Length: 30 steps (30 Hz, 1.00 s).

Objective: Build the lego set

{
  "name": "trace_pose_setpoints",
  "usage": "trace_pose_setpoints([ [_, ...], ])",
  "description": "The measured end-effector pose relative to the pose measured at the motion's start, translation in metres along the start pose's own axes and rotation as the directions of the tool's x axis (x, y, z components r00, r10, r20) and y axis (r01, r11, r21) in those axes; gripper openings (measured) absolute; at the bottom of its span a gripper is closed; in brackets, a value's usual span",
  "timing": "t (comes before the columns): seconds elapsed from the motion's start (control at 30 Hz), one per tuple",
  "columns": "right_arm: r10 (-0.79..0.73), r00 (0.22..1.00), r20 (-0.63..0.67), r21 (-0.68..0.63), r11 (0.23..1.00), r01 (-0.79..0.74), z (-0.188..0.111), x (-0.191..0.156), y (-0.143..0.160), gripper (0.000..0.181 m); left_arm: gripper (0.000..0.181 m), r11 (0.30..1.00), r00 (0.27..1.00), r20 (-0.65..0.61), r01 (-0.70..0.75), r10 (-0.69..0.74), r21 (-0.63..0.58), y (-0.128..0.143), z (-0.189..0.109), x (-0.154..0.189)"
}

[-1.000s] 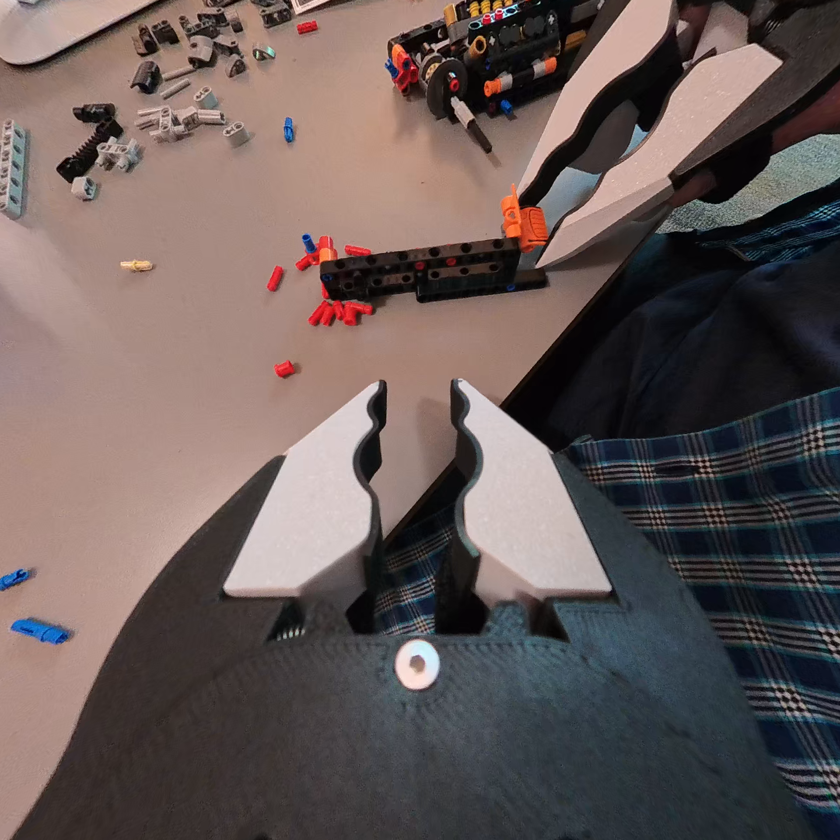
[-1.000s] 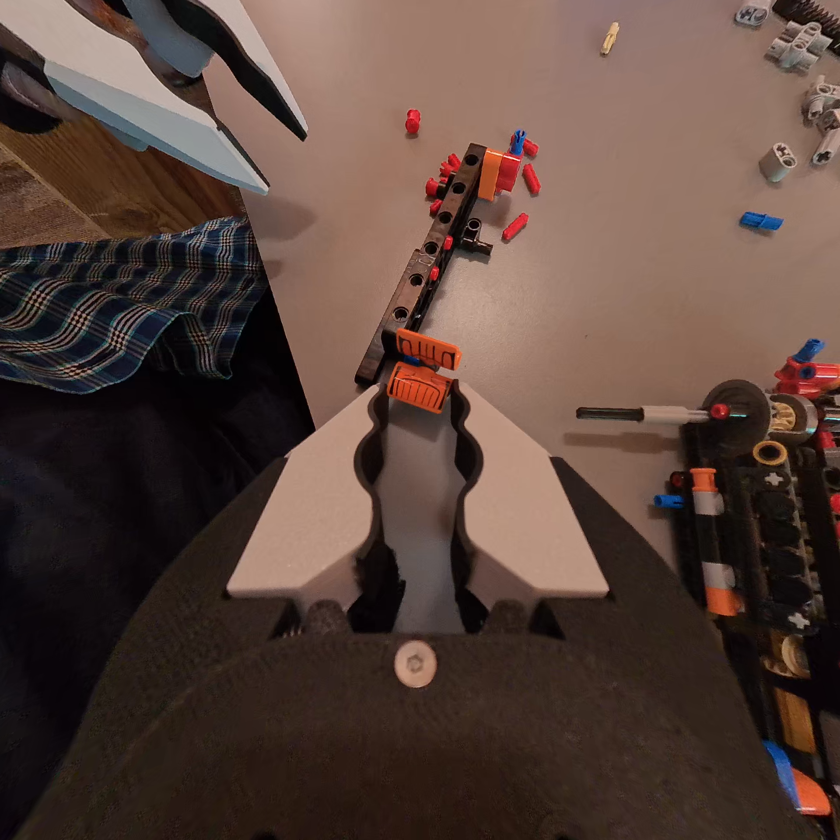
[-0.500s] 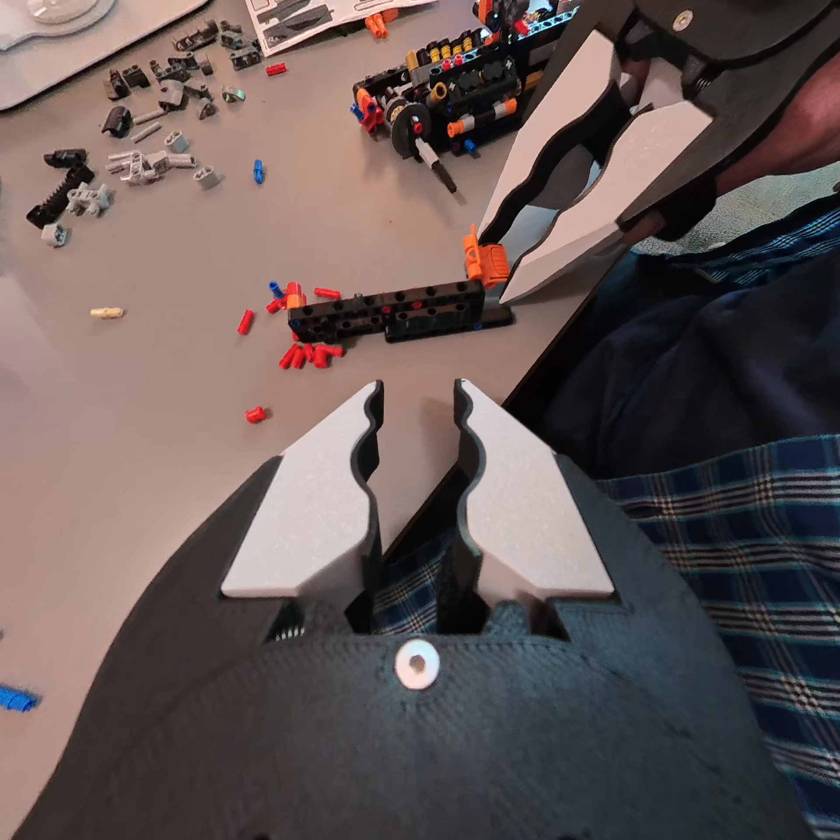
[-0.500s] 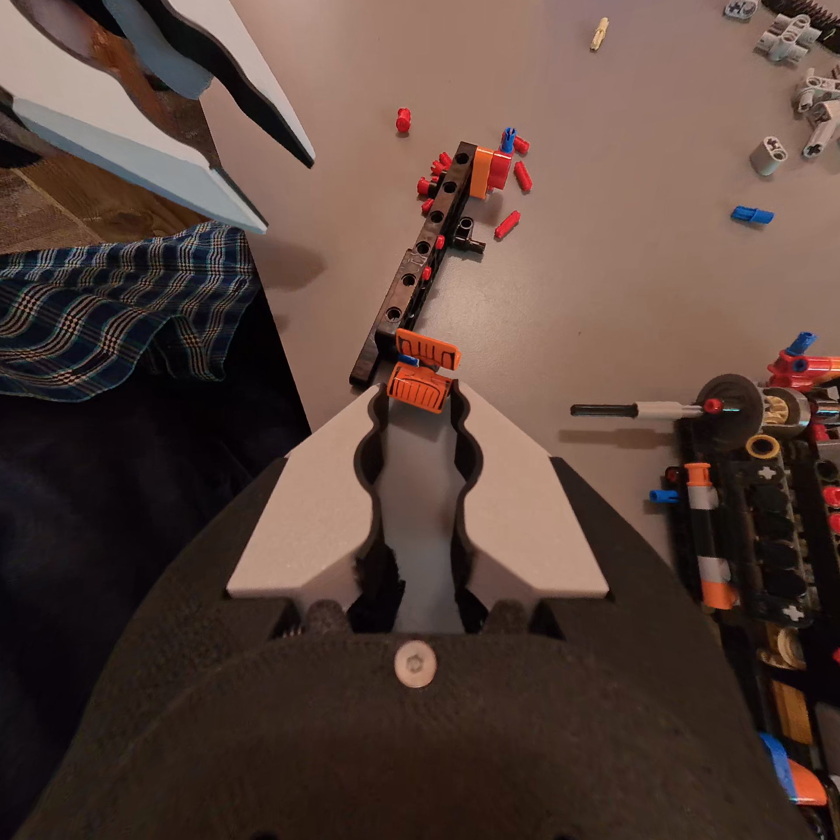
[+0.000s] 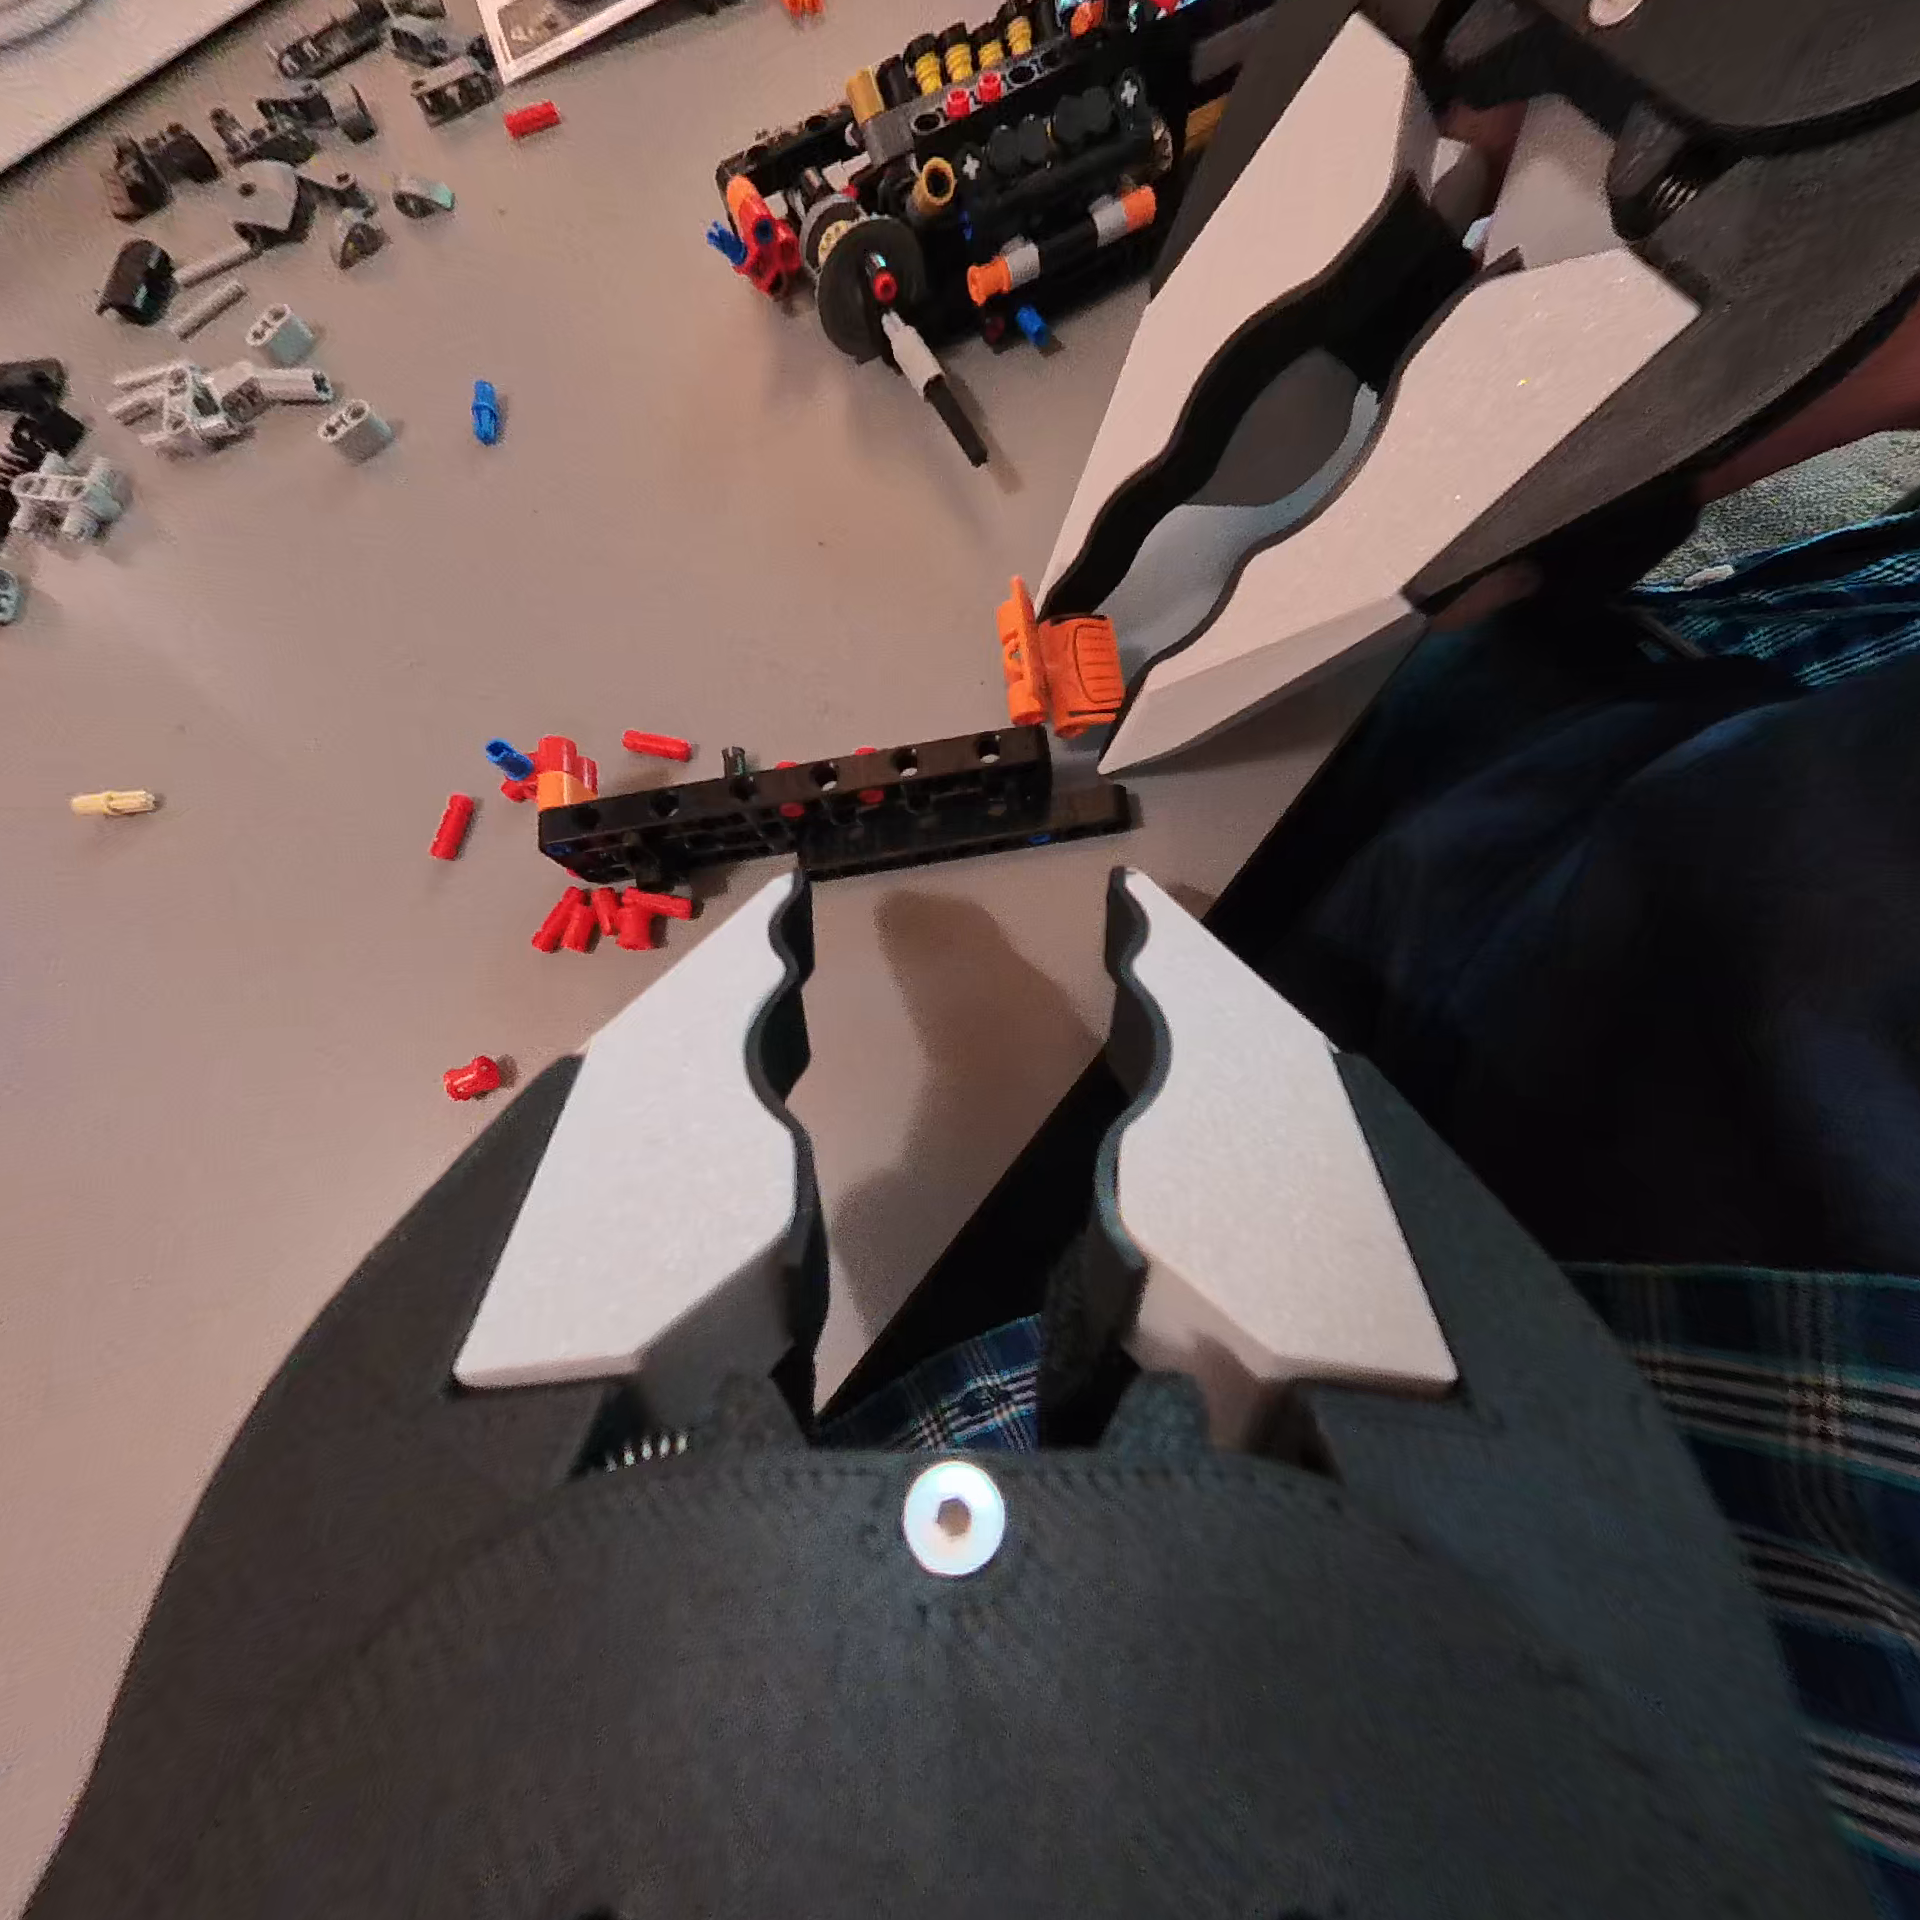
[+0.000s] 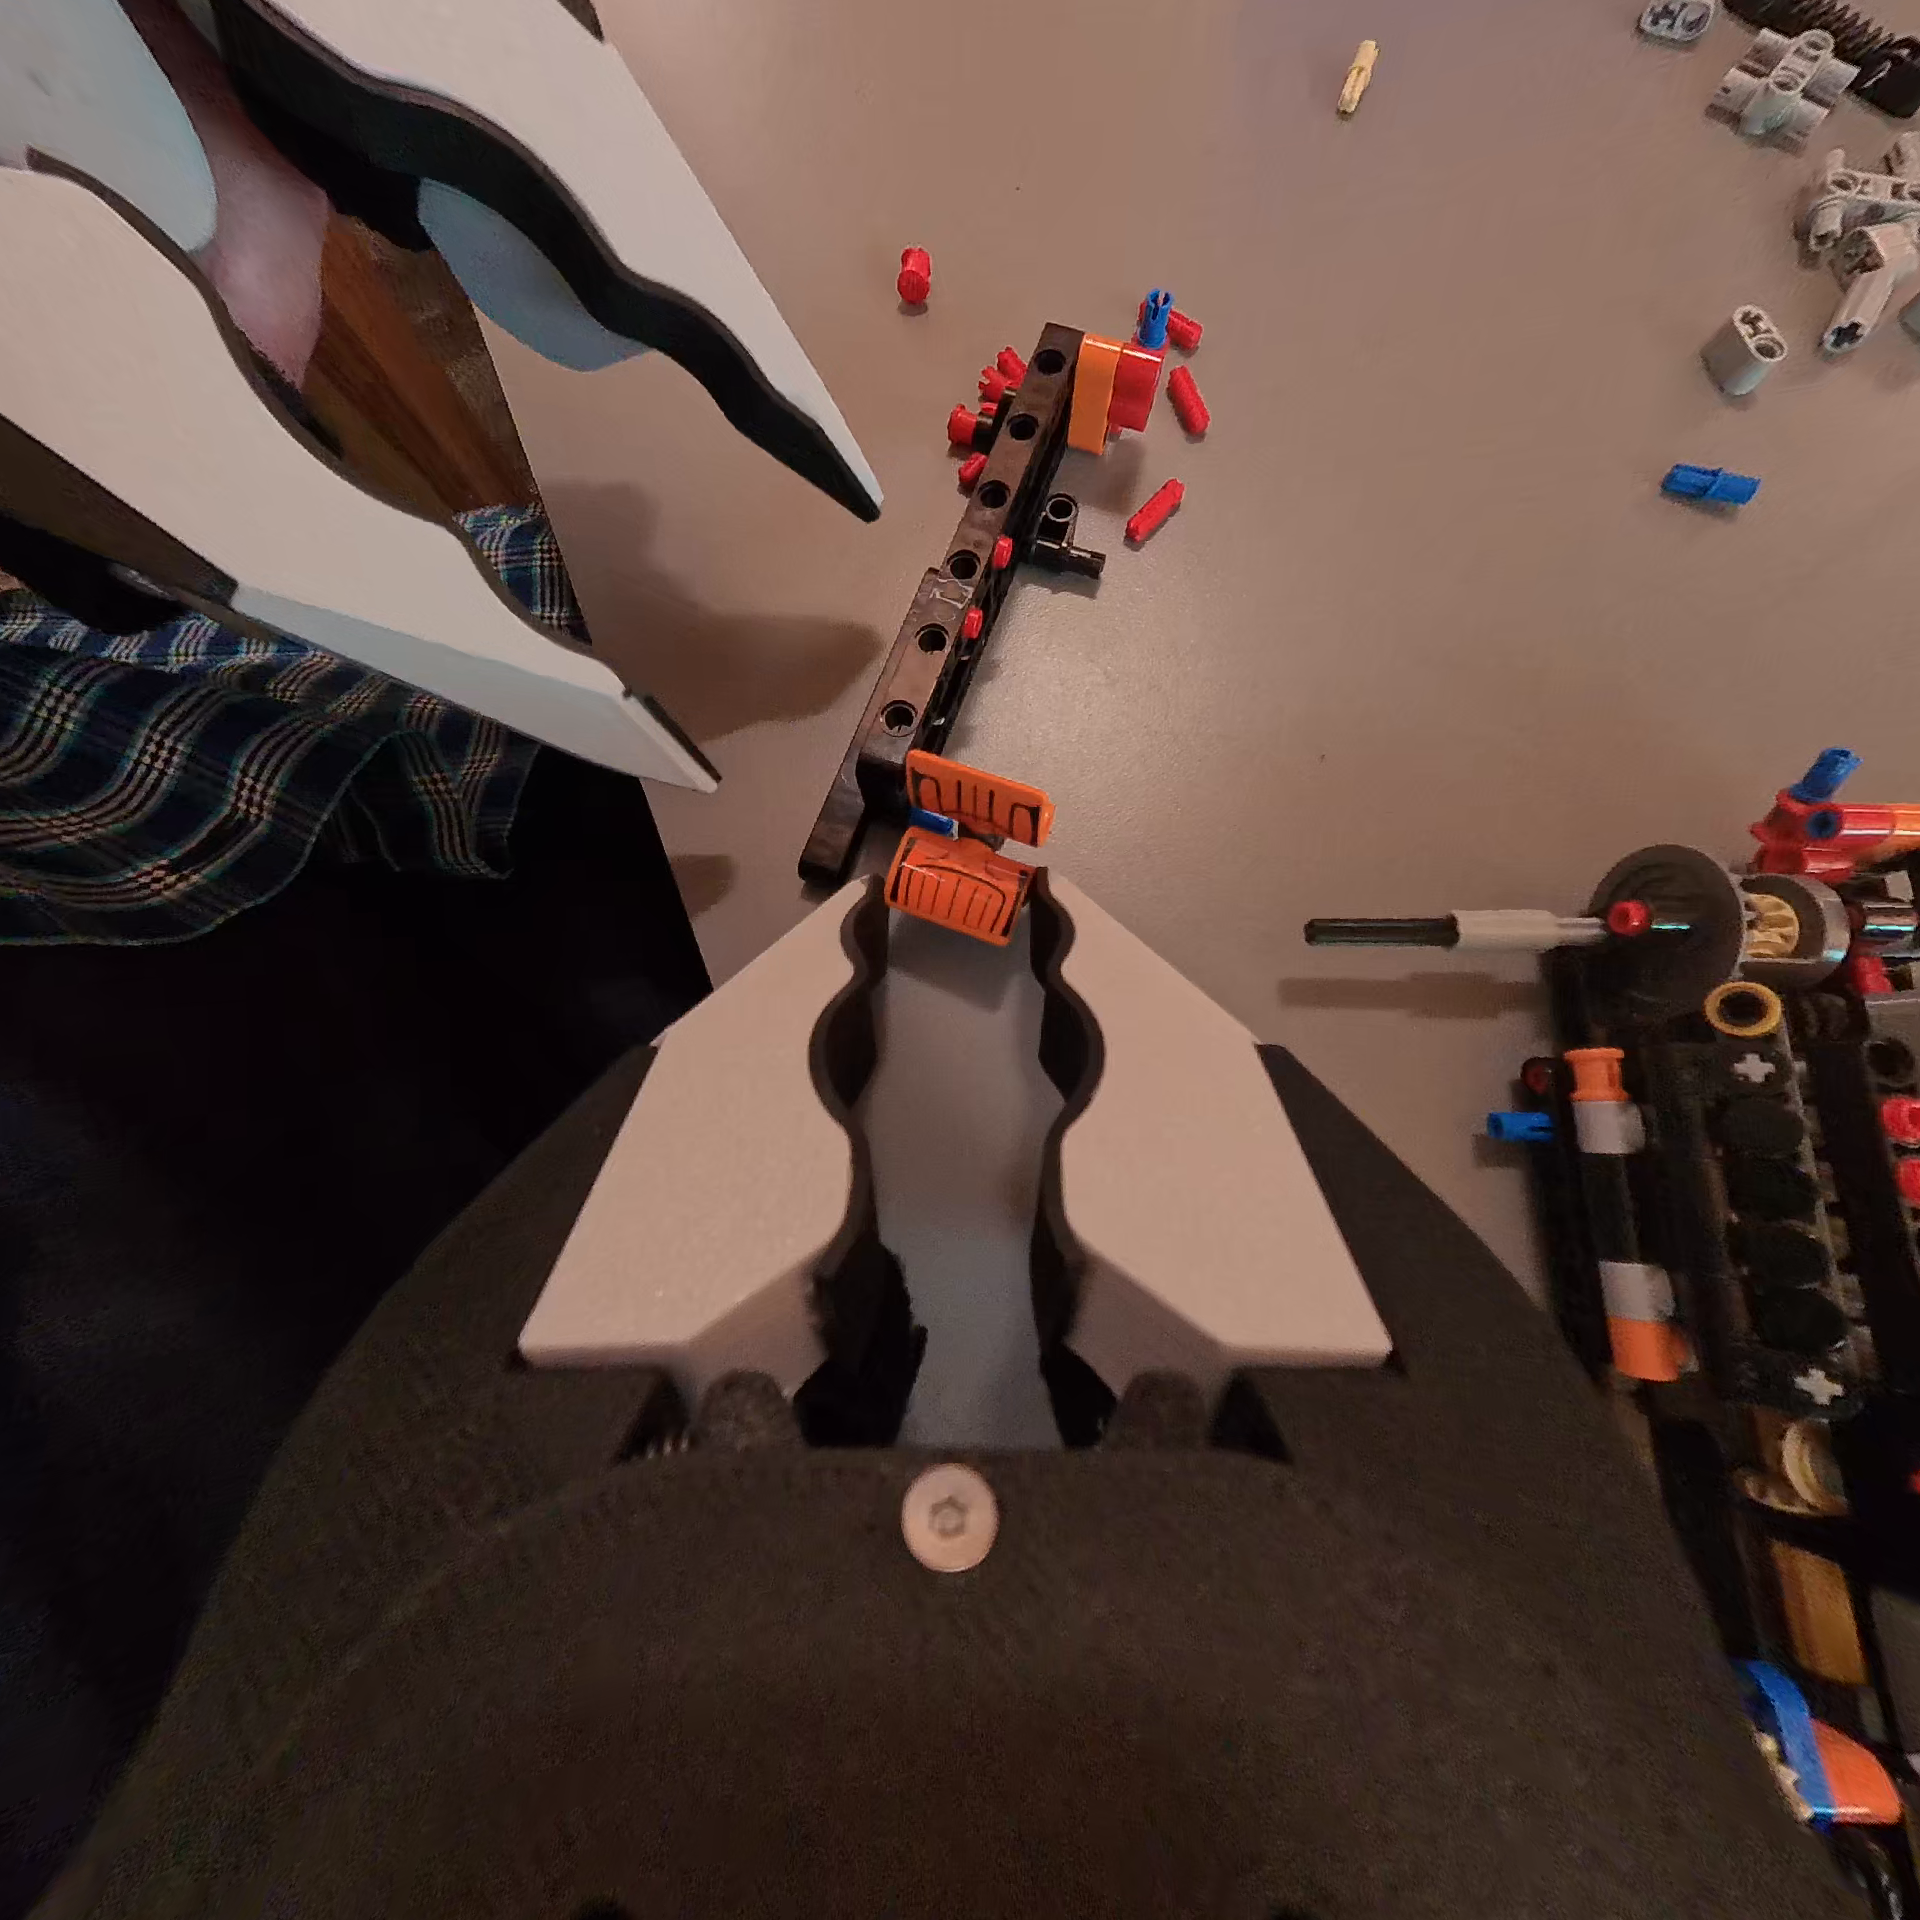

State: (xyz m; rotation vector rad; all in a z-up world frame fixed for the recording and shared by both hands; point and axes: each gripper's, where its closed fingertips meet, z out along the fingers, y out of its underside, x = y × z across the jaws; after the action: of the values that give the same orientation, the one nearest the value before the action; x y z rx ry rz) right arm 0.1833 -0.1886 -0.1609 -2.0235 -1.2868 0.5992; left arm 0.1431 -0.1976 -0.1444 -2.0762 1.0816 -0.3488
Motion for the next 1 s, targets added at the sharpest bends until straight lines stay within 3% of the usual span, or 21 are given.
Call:
trace_pose_setpoints([
  [1.0, 0.015, 1.000, 0.002, 0.003, 1.000, -0.015, -0.001, 0.000, 0.001, 0.025, 0.053, 1.000, 1.000, -0.015, 0.013, -0.013, -0.004, 0.007, 0.005, 0.001],
])
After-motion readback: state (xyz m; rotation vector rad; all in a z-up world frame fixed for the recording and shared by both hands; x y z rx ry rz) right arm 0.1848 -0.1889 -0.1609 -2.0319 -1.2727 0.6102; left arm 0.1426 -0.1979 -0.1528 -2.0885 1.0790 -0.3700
